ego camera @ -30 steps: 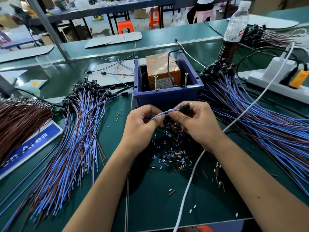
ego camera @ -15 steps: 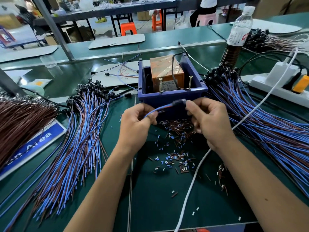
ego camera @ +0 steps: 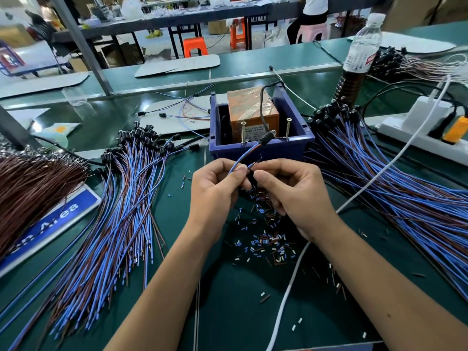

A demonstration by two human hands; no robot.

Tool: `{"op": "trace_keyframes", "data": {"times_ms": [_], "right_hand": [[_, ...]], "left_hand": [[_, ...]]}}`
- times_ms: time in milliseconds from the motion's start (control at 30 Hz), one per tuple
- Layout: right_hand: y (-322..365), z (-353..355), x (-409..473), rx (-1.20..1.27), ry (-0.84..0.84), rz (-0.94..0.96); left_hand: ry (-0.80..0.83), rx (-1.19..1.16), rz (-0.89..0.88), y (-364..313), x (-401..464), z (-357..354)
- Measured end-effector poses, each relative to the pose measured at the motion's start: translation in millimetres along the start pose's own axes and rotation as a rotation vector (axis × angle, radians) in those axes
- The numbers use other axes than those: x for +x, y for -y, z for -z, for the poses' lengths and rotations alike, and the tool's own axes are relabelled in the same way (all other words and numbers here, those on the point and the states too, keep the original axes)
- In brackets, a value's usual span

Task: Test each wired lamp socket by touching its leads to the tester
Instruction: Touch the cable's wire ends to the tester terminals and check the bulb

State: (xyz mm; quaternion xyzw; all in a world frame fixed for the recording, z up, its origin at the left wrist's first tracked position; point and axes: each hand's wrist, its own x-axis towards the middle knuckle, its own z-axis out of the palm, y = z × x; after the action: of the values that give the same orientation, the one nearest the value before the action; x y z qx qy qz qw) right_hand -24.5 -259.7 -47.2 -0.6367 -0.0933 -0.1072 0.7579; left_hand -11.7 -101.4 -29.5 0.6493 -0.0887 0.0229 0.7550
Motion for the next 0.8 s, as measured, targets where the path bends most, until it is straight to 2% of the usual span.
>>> {"op": "trace_keyframes", "data": {"times_ms": [333, 433, 533, 600, 700, 800], "right_hand": [[1.8, -5.3, -1.2, 0.11, -0.031, -0.071], [4.1, -4.8, -1.2, 0.14, -0.028, -0.074], [6.7, -2.4, 0.0, 0.136, -0.053, -0.04], [10.3, 0.3, 1.7, 0.154, -0.042, -0.032], [15.6, 4.6, 2.9, 0.165, -0.016, -0.045], [16.6, 8.9, 4.5, 0.128, -0.069, 0.017]], "left_hand": [[0.058, -0.009, -0.019, 3.5, -2.6, -6.0], [0.047, 0.021, -0.079, 4.7, -2.5, -6.2], [-0.067, 0.098, -0.247, 3.5, -3.3, -4.4], [-0.175, 0.056, -0.334, 0.6, -2.1, -2.4], [-0.335, -0.087, -0.359, -2.8, 1.7, 2.8], [-0.442, -0.195, -0.301, -5.2, 6.6, 9.5]]}}
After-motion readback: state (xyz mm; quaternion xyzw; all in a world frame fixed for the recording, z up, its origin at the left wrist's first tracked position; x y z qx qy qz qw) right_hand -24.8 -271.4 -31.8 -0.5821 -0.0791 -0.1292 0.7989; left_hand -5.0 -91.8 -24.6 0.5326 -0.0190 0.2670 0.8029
